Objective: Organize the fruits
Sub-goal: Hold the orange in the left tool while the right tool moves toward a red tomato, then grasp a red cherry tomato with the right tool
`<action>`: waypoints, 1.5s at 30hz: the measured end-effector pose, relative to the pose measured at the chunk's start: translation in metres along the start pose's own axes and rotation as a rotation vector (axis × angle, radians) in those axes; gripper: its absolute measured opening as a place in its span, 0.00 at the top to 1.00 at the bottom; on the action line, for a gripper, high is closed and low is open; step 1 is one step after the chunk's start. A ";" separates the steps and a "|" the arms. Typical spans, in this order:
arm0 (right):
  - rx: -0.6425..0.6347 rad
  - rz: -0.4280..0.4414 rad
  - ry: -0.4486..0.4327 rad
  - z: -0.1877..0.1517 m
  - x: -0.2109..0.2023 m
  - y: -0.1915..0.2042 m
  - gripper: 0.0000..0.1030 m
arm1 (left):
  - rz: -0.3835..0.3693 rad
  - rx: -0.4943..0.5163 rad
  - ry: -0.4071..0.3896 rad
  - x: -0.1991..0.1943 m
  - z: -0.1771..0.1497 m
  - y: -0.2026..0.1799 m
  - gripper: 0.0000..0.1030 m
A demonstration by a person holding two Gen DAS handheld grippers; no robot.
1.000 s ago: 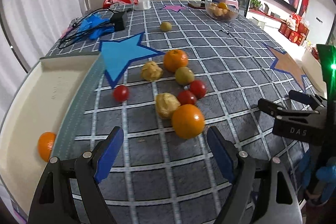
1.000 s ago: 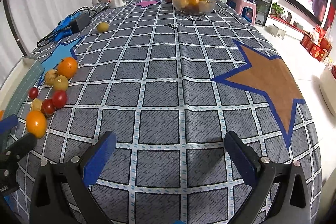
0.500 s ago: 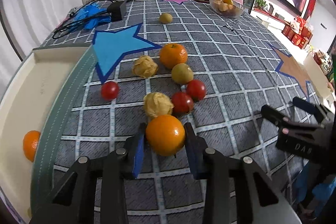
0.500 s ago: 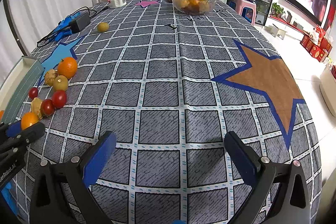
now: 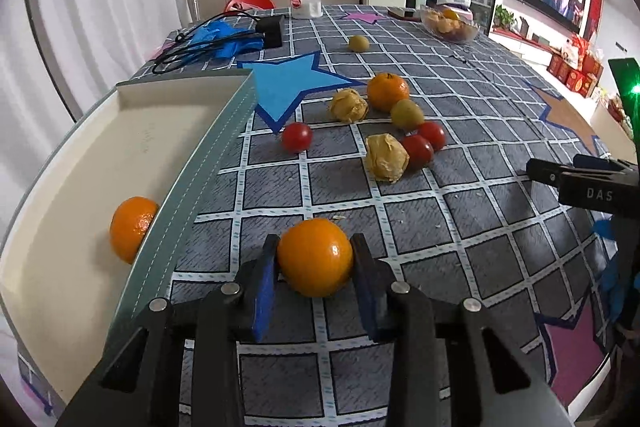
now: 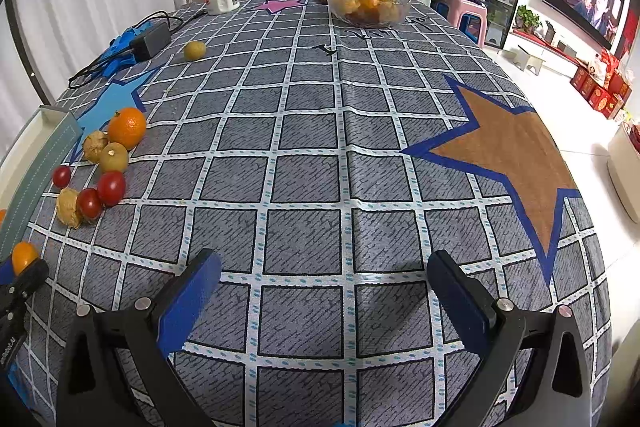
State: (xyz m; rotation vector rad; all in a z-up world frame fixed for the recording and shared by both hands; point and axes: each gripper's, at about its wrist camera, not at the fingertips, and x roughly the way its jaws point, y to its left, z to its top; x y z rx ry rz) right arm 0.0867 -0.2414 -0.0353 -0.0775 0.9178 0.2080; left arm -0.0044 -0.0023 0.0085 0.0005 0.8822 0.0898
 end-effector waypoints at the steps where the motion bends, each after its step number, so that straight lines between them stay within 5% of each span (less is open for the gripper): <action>1: 0.000 -0.001 0.000 0.000 0.000 0.000 0.00 | -0.002 -0.002 -0.005 0.000 0.000 0.001 0.63; 24: 0.030 -0.025 0.029 0.004 0.003 0.004 0.00 | -0.041 -0.026 -0.049 0.001 -0.002 0.006 0.63; 35: -0.027 0.135 0.039 0.022 -0.003 0.059 0.00 | -0.055 -0.027 -0.054 -0.001 -0.004 0.006 0.63; 45: -0.080 0.114 -0.020 0.030 -0.006 0.092 0.00 | -0.053 -0.026 -0.054 -0.001 -0.004 0.006 0.63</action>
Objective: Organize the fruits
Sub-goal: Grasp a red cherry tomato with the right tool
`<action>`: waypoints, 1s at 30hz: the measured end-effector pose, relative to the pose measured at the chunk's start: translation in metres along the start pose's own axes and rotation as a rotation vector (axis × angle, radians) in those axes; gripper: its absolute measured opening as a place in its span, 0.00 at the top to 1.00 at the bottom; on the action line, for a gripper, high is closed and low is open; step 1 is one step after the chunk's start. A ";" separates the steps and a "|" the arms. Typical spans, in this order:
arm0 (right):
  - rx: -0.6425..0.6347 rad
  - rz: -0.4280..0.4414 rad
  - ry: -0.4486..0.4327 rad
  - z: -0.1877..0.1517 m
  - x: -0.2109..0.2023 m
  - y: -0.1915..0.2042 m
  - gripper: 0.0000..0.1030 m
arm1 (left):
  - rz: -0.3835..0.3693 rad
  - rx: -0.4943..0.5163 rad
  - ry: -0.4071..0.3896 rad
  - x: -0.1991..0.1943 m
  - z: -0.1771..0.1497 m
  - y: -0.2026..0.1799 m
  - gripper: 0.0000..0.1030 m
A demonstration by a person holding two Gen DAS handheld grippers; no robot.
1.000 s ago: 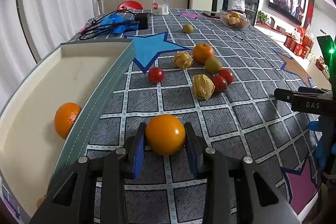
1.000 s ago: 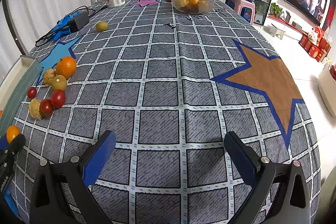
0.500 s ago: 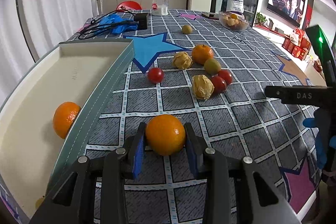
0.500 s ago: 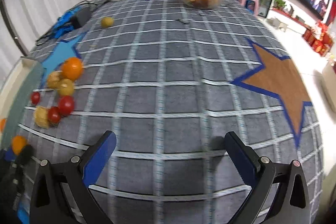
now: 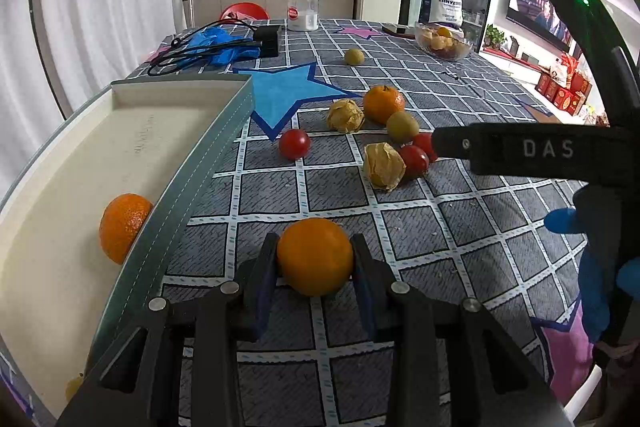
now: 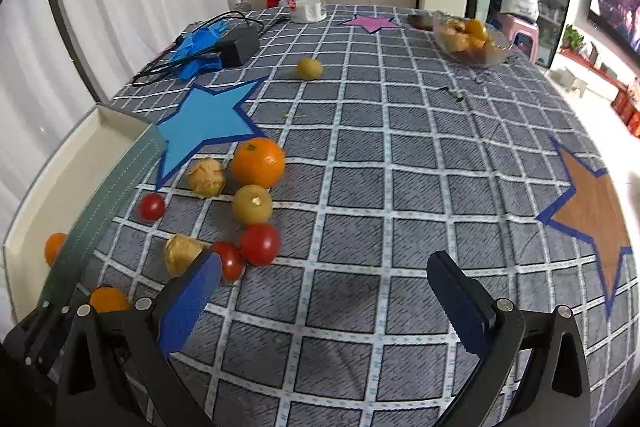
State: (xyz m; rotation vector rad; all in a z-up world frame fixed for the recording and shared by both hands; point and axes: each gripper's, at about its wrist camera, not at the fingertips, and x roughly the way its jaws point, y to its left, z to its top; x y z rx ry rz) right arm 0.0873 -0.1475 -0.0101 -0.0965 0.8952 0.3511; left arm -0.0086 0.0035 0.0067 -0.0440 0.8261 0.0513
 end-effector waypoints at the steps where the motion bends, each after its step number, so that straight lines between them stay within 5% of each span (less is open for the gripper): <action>1: -0.005 -0.024 -0.006 0.000 0.001 -0.001 0.00 | 0.000 0.001 0.000 0.000 0.000 0.000 0.63; 18: -0.070 -0.011 0.030 0.000 0.030 0.016 0.00 | 0.002 0.000 -0.001 0.000 0.000 0.000 0.63; 22: -0.088 -0.007 0.000 0.001 0.025 0.020 0.30 | 0.001 -0.001 -0.001 0.000 0.000 0.000 0.63; 25: -0.107 0.005 -0.015 0.000 0.020 0.024 0.68 | 0.006 0.003 -0.001 0.000 0.000 -0.001 0.63; 30: -0.080 0.075 -0.020 -0.008 0.010 0.016 0.72 | -0.006 -0.005 -0.001 0.000 0.000 0.000 0.63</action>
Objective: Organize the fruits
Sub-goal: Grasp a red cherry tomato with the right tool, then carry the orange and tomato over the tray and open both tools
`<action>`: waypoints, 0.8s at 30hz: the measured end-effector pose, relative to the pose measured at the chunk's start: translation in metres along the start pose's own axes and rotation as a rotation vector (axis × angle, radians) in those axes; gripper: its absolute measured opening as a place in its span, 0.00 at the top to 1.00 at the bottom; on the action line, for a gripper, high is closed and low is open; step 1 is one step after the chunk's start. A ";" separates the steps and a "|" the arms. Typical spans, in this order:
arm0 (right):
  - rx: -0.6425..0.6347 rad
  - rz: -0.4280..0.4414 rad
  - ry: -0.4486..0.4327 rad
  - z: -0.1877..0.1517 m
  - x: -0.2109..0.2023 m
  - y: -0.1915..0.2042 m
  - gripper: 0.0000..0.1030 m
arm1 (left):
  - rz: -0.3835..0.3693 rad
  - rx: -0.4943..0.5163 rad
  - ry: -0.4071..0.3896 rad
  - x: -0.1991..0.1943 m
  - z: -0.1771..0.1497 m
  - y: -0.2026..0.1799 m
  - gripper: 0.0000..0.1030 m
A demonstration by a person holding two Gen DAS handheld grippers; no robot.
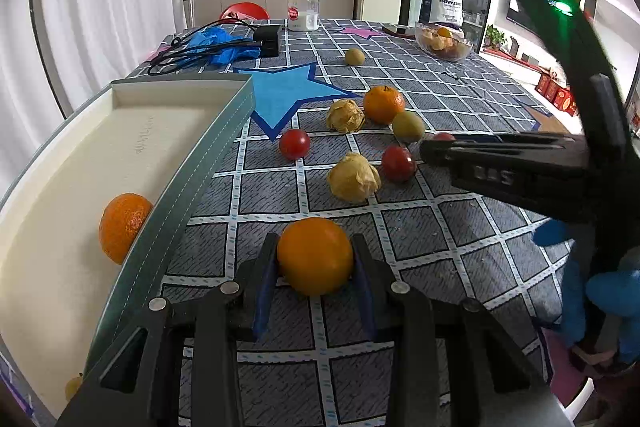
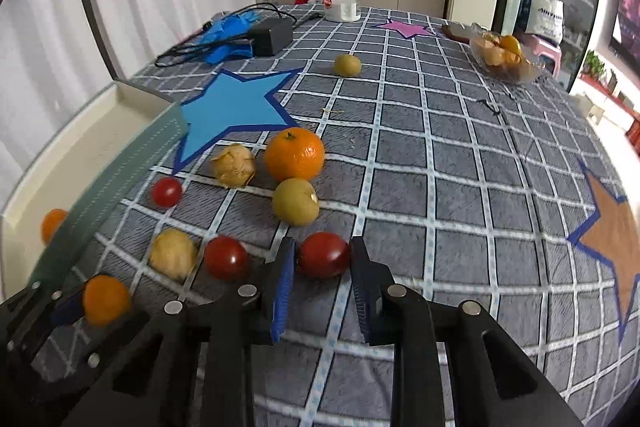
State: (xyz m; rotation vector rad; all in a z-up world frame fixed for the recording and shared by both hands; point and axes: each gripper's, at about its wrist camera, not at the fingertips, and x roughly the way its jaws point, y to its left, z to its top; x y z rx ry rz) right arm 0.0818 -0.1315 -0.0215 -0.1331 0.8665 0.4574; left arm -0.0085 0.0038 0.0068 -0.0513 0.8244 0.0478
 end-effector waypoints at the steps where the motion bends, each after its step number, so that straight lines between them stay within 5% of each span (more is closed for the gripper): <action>1: 0.010 0.009 -0.004 -0.002 -0.004 -0.003 0.72 | -0.003 -0.002 0.000 0.000 0.000 0.000 0.63; 11: 0.117 0.090 -0.028 -0.020 -0.035 -0.038 0.72 | -0.066 -0.086 -0.012 -0.005 -0.001 0.015 0.63; 24: 0.152 0.131 -0.033 -0.021 -0.048 -0.040 0.72 | -0.038 -0.058 -0.070 -0.037 0.004 0.014 0.63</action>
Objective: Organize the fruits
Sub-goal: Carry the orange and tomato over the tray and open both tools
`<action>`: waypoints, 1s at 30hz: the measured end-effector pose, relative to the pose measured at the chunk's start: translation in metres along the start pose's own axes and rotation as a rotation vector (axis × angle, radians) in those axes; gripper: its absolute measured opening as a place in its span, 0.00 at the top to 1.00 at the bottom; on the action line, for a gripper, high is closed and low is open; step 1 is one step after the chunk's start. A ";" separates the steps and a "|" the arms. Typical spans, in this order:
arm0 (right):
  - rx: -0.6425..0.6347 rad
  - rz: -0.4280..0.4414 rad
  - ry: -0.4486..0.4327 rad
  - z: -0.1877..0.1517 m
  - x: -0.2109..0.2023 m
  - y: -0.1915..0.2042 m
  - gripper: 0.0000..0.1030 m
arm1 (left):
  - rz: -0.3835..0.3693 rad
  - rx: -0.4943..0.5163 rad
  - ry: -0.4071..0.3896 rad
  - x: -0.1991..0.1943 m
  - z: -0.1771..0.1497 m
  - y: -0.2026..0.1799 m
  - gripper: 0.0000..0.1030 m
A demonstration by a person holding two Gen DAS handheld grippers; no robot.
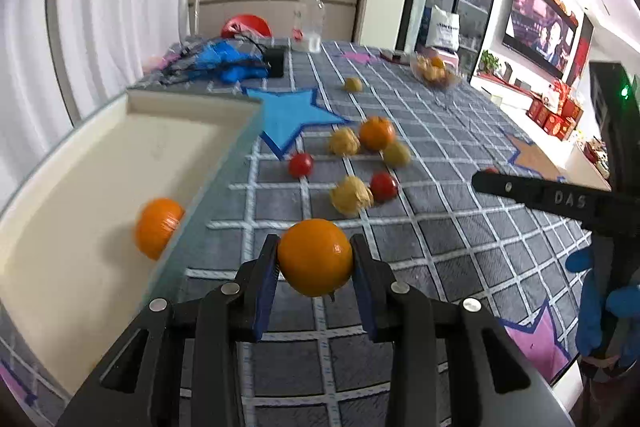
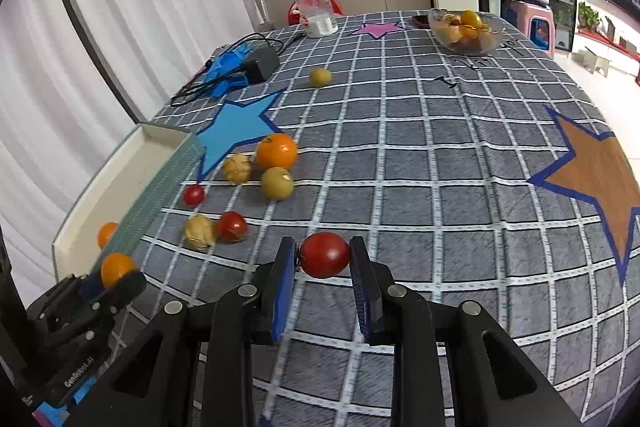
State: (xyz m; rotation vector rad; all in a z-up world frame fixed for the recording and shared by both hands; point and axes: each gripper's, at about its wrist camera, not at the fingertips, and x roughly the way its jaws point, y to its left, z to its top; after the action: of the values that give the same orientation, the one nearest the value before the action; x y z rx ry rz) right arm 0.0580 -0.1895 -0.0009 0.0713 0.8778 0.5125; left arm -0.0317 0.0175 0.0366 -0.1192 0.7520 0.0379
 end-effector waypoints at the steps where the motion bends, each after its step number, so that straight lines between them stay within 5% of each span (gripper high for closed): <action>1: -0.001 0.004 0.001 0.001 0.000 0.002 0.72 | 0.010 -0.001 -0.011 -0.004 0.002 0.003 0.63; 9: -0.039 0.060 0.018 0.009 0.007 0.040 0.72 | 0.123 -0.063 -0.092 -0.031 0.016 0.051 0.63; 18: -0.128 0.134 0.040 0.022 0.029 0.109 0.72 | 0.225 -0.203 -0.061 -0.026 0.013 0.128 0.63; 30: -0.222 0.213 0.071 0.033 0.066 0.190 0.72 | 0.231 -0.278 0.002 -0.004 -0.004 0.160 0.63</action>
State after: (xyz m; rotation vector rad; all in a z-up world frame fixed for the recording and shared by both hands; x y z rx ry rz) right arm 0.0417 0.0123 0.0232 -0.0570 0.8822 0.8124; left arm -0.0496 0.1754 0.0209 -0.2967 0.7571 0.3632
